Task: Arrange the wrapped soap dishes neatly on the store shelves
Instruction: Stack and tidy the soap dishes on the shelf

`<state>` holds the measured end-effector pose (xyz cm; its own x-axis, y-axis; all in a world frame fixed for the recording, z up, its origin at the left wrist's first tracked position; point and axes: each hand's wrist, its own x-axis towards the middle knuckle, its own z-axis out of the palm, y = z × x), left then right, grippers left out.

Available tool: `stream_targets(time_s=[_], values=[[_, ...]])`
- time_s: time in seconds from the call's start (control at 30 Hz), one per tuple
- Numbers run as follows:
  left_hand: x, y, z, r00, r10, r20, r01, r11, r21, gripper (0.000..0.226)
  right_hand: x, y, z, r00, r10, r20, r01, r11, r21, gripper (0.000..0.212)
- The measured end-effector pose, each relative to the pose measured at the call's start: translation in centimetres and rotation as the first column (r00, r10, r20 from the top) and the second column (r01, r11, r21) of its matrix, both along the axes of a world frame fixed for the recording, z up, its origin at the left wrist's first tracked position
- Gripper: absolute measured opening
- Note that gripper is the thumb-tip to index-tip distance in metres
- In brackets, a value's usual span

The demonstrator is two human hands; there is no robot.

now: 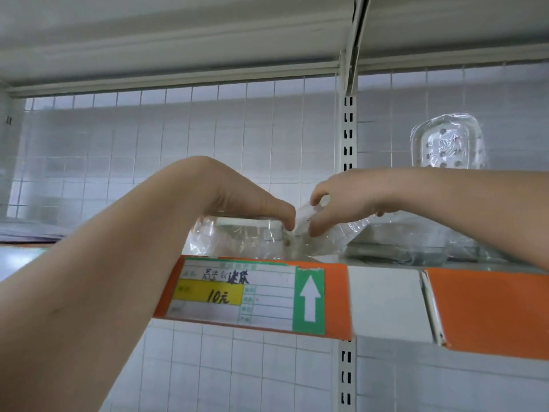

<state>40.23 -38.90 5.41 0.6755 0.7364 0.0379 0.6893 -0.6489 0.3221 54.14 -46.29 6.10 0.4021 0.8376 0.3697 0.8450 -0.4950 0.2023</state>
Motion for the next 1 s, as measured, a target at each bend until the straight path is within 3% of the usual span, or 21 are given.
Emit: stream_targets(time_s=[0.07,0.13,0.2,0.3,0.37,0.53,0.73,0.9,1.0], values=[[0.3,0.4,-0.3,1.000,-0.008,0.028,0.006,0.997,0.074,0.030,0.5,-0.6,0.6,0.997,0.066,-0.038,-0.063,0.995,0.081,0.055],[0.6,1.2,-0.5,0.995,-0.013,0.101,-0.006,0.982,0.190,0.043,0.9,-1.8,1.5,0.993,0.117,-0.034,-0.107,0.970,0.217,0.062],[0.7,1.7,-0.3,0.964,-0.029,0.264,-0.067,0.936,0.347,0.059,0.9,-3.3,2.2,0.992,0.109,0.069,-0.127,0.925,0.359,0.070],[1.3,0.4,0.2,0.835,-0.154,0.528,-0.139,0.870,0.473,0.069,0.3,-6.9,2.2,0.973,0.054,0.223,-0.173,0.813,0.557,0.075],[1.8,-2.0,0.6,0.746,-0.317,0.586,-0.086,0.826,0.557,0.072,-0.1,-10.2,1.7,0.957,0.004,0.291,-0.199,0.737,0.645,0.072],[3.7,-10.5,-0.4,0.509,-0.624,0.592,0.138,0.738,0.660,0.084,-1.0,-20.3,-1.3,0.911,-0.201,0.360,-0.174,0.604,0.778,0.078],[6.9,-22.6,-3.5,0.313,-0.789,0.529,0.307,0.611,0.730,0.083,0.0,-33.9,-7.1,0.891,-0.347,0.293,-0.077,0.520,0.851,0.077],[12.1,-33.8,-7.0,0.208,-0.828,0.521,0.449,0.554,0.701,0.091,2.8,-45.6,-10.9,0.891,-0.411,0.192,0.027,0.470,0.882,0.077],[15.9,-40.1,-9.3,0.225,-0.819,0.528,0.514,0.560,0.649,0.088,5.1,-52.0,-13.5,0.908,-0.398,0.129,0.080,0.468,0.880,0.078]])
